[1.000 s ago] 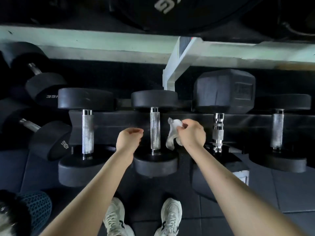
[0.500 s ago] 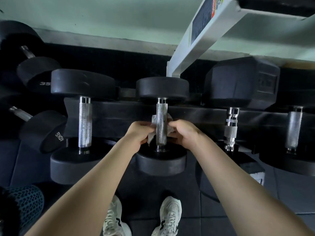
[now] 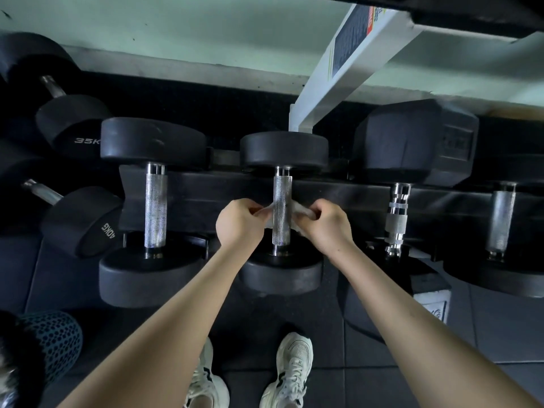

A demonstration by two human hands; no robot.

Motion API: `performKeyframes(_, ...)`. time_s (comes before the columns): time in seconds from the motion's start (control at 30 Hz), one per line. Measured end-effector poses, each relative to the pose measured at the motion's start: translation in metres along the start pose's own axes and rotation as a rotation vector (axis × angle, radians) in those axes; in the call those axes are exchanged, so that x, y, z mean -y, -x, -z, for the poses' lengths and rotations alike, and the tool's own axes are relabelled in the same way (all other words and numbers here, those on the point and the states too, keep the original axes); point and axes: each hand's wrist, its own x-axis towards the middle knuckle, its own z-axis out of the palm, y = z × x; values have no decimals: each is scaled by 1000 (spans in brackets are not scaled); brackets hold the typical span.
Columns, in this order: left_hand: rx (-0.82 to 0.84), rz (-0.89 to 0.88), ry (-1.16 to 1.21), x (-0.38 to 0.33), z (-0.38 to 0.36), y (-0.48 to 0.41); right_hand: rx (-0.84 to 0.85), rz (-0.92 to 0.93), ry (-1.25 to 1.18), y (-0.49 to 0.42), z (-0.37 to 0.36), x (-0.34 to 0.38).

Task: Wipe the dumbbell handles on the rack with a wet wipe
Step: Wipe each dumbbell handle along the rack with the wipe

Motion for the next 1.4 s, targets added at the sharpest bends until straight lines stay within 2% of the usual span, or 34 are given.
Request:
performKeyframes(0.1,22,25,72,0,1,1,12,7,117,7,12,-1)
performKeyframes(0.23,34,33,227,-3,4,8,-131,79,180,15,25,-3)
performKeyframes(0.37,12,20,303,-9,1,17,-213,121,-3,23,27,-3)
performKeyframes(0.47,117,27,441,-9,-5,23,-268,101,-171,27,29,-2)
performKeyframes(0.57,176,-97,359,-8,-9,22,-259,108,-246,32,31,5)
performKeyframes(0.73,12,-264,-45,-11,-14,16,-238,126,-296,41,25,22)
performKeyframes(0.83,-127,-188,17,-10,-16,10,-220,85,-320,44,18,29)
performKeyframes(0.9,-151,-48,77,-9,-13,4,-192,80,-310,46,12,33)
performKeyframes(1.0,65,174,247,-6,-4,0,-82,136,-152,49,3,38)
performKeyframes(1.1,211,222,395,0,8,1,65,145,-80,51,1,40)
performKeyframes(1.23,411,252,606,6,19,6,128,147,-10,50,-5,34)
performKeyframes(1.3,386,211,543,8,15,8,111,138,-18,49,-11,32)
performKeyframes(1.4,185,190,478,5,2,5,-55,105,-115,43,-14,29)
